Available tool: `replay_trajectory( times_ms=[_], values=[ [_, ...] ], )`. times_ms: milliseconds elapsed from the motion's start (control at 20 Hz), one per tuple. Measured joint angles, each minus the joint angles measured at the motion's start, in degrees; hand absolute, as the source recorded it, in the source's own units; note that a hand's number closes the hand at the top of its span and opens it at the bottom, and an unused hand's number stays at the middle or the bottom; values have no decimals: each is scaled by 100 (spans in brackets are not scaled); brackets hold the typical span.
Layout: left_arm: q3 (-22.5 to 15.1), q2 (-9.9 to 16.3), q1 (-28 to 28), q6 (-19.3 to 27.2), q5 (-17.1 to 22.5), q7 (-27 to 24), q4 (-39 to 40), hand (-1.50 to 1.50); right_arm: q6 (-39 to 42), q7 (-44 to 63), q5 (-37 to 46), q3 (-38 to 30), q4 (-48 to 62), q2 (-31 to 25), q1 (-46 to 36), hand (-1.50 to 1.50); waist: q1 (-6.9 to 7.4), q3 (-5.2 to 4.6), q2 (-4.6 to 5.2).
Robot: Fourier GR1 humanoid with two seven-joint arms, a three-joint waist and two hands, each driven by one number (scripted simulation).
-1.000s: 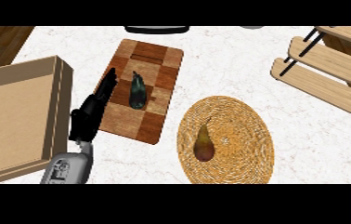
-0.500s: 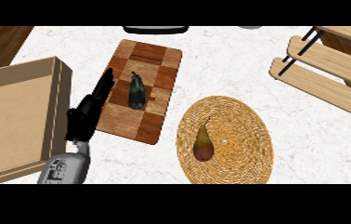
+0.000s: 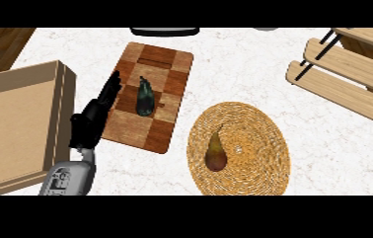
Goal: Pick the bell pepper from the placemat and place it in the tiered shelf
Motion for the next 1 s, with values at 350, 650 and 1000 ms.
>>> replay_trajectory(
  times_ms=[350,650,1000],
  values=[
    [-26,-38,45,16,-28,-52,49,0,325,-118,-764,-39,-391,-236,-132,-150,4,-1,-1],
    [-7,-24,60,16,-11,29,-47,0,53,150,-1029,-362,-987,-386,-391,-150,-10,0,-12],
    [63,11,97,32,17,91,-113,0,696,1071,-1002,-1051,-2347,-747,-91,-150,-111,-5,-41]
  ],
)
